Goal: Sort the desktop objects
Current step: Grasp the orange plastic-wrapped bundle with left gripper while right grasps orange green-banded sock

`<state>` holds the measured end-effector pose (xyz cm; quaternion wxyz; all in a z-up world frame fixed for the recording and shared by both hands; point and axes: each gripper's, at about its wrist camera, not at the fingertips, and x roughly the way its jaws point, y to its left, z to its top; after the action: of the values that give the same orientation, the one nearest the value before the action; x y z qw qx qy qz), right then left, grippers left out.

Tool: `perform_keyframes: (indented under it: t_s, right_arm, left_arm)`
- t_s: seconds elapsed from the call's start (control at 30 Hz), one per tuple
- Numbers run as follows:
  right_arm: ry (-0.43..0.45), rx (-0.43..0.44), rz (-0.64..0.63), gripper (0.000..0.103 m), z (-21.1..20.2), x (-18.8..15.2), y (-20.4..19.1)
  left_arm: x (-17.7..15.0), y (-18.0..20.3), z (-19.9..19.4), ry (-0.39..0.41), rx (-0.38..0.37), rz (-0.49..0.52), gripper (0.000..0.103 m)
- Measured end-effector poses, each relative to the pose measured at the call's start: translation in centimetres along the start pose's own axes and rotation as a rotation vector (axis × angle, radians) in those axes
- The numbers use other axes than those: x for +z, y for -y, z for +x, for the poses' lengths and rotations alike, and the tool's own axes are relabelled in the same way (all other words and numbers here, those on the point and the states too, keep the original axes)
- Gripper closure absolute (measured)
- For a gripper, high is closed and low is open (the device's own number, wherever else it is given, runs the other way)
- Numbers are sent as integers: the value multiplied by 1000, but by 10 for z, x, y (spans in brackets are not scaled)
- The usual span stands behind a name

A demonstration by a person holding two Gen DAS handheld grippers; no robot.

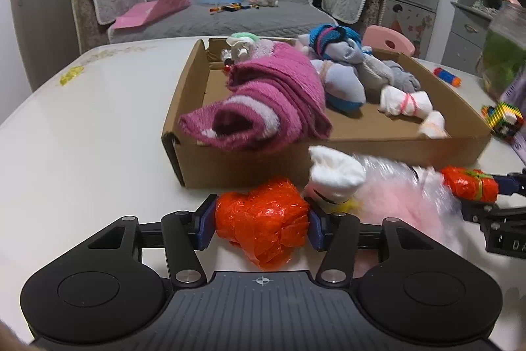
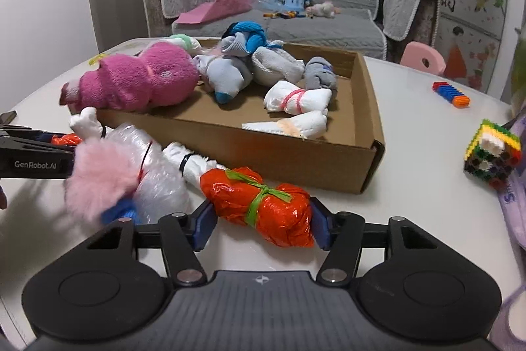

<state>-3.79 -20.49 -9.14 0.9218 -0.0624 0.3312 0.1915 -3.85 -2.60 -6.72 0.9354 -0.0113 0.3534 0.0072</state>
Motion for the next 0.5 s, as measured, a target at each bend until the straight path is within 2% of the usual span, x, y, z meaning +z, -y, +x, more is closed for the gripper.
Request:
perform_keyframes:
  t_s: [0.13, 0.5]
  right_arm:
    - [24, 12, 31, 51, -13, -9, 4]
    - [72, 11, 71, 51, -49, -11, 23]
  left_arm:
    - [-8, 2, -13, 5, -11, 10, 44]
    - [-10, -8, -54, 40, 37, 11, 44]
